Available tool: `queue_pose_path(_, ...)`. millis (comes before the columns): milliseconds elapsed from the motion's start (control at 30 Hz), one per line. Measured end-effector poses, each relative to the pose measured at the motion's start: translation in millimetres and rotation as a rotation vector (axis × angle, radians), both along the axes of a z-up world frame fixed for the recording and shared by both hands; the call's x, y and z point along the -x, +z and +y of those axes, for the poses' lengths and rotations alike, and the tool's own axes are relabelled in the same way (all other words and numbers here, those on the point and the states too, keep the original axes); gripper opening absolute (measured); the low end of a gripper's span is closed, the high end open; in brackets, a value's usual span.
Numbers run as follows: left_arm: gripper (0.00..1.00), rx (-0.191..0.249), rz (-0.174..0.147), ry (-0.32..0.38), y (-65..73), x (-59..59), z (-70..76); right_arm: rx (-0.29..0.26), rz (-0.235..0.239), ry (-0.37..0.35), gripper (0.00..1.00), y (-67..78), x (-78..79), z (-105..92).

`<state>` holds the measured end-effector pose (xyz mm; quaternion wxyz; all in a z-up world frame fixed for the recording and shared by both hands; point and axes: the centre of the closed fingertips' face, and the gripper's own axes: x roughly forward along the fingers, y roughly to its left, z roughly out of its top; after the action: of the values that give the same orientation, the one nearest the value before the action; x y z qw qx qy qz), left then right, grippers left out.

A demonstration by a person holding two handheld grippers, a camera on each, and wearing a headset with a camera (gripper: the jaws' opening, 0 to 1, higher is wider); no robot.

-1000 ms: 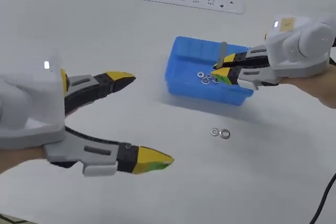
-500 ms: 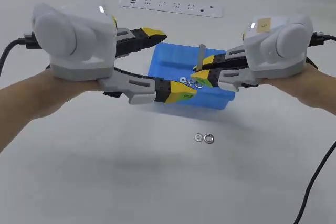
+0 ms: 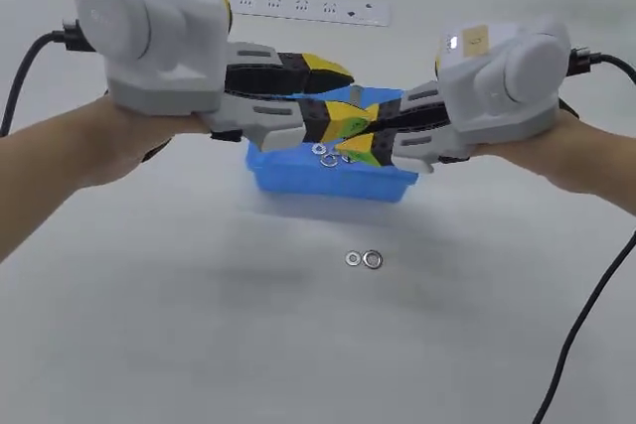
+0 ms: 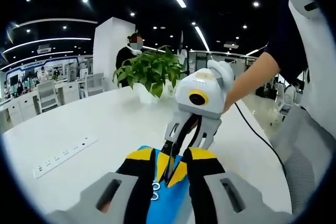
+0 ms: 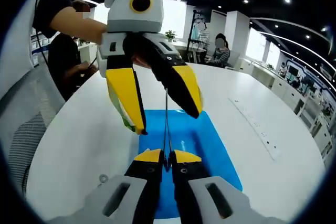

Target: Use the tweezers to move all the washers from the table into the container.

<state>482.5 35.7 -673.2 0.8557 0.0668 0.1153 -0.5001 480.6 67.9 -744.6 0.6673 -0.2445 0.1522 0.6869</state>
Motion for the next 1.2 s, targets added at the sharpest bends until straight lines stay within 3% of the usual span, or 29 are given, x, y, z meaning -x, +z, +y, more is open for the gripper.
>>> queue_pose_path(300,0.09,0.007,0.006,-0.037,1.0,5.0,-3.4,-0.001,-0.009,0.02,0.08,1.8,3.5,-2.0)
queue_pose_path(500,0.06,-0.021,-0.01,-0.071,0.9,7.2,-4.7,0.013,-0.021,0.037,0.08,0.8,5.8,-1.6)
queue_pose_path(533,0.05,-0.05,-0.041,-0.073,0.9,6.2,-5.4,0.017,-0.025,0.042,0.08,0.2,6.6,-1.6)
queue_pose_path(567,0.05,-0.057,-0.043,-0.075,0.4,6.6,-5.5,0.022,-0.035,0.044,0.09,-0.5,6.9,-1.5)
queue_pose_path(633,0.05,-0.047,-0.035,-0.08,1.0,8.4,-8.0,0.021,-0.037,0.041,0.1,-0.2,6.4,-1.2)
queue_pose_path(833,0.05,-0.049,-0.057,-0.075,4.1,6.2,-6.9,0.009,-0.043,0.019,0.12,3.2,3.4,-1.3)
queue_pose_path(1033,0.05,-0.051,-0.081,-0.061,12.8,4.9,-5.6,-0.045,-0.009,-0.008,0.13,17.0,1.1,-1.5)
queue_pose_path(1200,0.05,-0.055,-0.1,-0.035,20.7,4.9,2.7,-0.037,0.0,-0.016,0.19,16.5,3.3,-1.5)
